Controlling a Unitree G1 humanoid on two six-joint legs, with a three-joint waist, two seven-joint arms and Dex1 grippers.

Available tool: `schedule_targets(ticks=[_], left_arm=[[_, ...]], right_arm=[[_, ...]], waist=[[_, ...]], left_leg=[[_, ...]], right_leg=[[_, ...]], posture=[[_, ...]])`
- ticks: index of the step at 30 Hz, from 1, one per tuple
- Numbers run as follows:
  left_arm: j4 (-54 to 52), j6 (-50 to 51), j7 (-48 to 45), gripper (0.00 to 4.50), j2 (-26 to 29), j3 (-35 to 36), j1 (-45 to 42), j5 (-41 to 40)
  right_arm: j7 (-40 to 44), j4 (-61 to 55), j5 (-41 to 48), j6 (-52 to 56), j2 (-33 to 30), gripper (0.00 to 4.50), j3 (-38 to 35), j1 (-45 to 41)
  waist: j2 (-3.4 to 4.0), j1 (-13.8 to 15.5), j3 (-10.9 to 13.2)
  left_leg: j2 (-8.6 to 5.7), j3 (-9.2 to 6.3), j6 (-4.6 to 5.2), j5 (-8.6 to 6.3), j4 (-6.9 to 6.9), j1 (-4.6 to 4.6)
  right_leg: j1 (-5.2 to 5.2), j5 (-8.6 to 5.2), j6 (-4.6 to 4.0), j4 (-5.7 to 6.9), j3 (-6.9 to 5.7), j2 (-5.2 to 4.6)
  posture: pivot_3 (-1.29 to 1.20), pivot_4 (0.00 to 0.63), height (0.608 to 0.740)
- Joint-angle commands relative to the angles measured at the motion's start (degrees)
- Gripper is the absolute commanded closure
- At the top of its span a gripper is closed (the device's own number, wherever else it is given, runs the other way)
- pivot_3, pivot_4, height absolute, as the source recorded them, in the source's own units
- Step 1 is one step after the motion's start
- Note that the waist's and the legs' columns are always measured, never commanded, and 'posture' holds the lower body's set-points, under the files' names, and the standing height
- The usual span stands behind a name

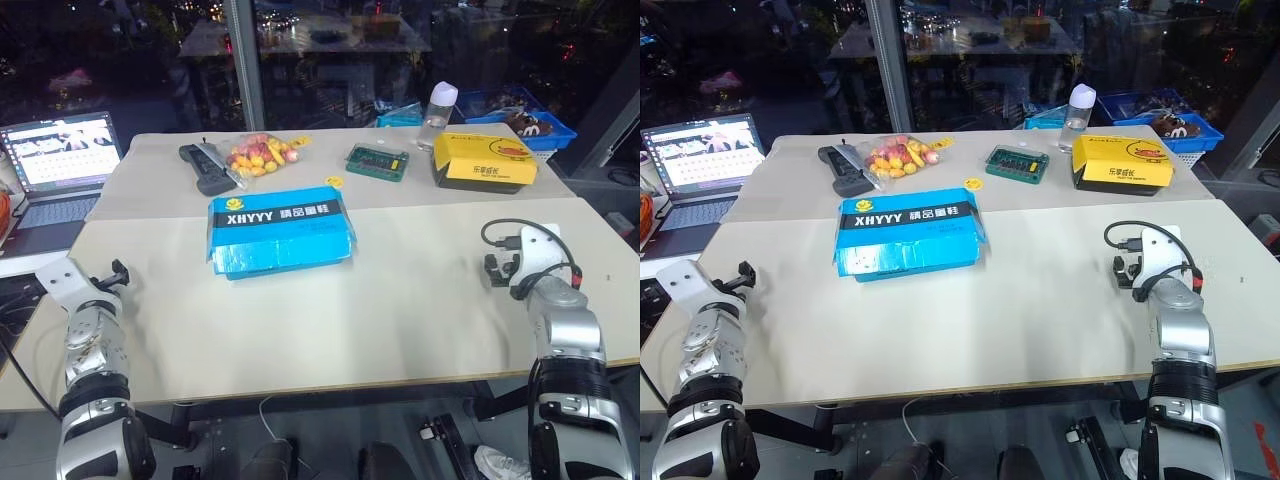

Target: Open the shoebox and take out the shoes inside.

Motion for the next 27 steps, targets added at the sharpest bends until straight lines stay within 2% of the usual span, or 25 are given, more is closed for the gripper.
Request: schedule_targets(ticks=[1, 16, 17, 21, 24, 27], left_arm=[[-2.2, -1.2, 0.0, 0.00, 0.7, 0.2, -0.2, 0.2], [1.7, -1.3, -1.3, 0.00, 1.6, -0.1, -2.3, 0.1], [2.2, -0.8, -3.7, 0.00, 1.8, -1.2, -2.8, 0.3], [-8.2, 2.1, -28.8, 0.00, 3.0, -12.8, 0.1, 0.4], [-13.1, 5.3, -37.0, 0.00, 6.3, -15.5, 1.2, 0.1], [-13.9, 6.5, -41.7, 0.00, 8.8, -17.7, 1.3, 1.4]], right_arm=[[-0.5, -1.7, -0.2, -1.1, -1.5, 0.06, -0.5, 0.3], [-0.6, -1.5, -1.2, -0.1, -2.6, 0.06, 1.3, 1.6], [0.6, -1.5, -0.9, -0.4, -2.6, 0.06, 2.1, 1.3], [19.0, -11.3, 5.8, -1.4, -3.3, 0.06, 9.8, 3.2], [28.1, -17.2, 10.2, 1.4, -4.7, 0.06, 12.5, 4.4], [30.5, -17.2, 10.0, 1.1, -5.8, 0.06, 14.3, 4.2]], waist=[[0.00, 0.0, 0.0], [0.00, 0.0, 0.0], [0.00, 0.1, 0.0], [0.00, -0.1, 0.0], [0.00, -0.6, 0.0], [0.00, -0.9, 0.0]], left_leg=[[0.00, 0.00, 0.00, 0.00, 0.00, 0.00], [0.00, 0.01, 0.01, 0.00, 0.02, 0.01], [0.00, 0.01, 0.01, 0.00, 0.02, 0.01], [-0.01, 0.03, 0.01, 0.00, 0.05, 0.00], [0.03, 0.02, 0.05, -0.02, 0.05, -0.02], [0.06, 0.02, 0.07, -0.03, 0.05, -0.01]], right_leg=[[0.00, 0.00, 0.00, 0.00, 0.00, 0.00], [0.01, 0.00, 0.00, 0.01, 0.01, 0.00], [0.02, 0.00, 0.00, 0.01, 0.01, 0.00], [0.04, 0.00, 0.00, 0.01, -0.03, 0.01], [0.05, 0.00, 0.00, -0.05, -0.05, 0.03], [0.04, 0.00, 0.01, -0.06, -0.03, 0.05]], posture=[[0.00, 0.150, 0.723], [0.00, 0.150, 0.723], [0.00, 0.150, 0.723], [0.00, 0.150, 0.723], [0.00, 0.150, 0.723], [0.00, 0.150, 0.723]])
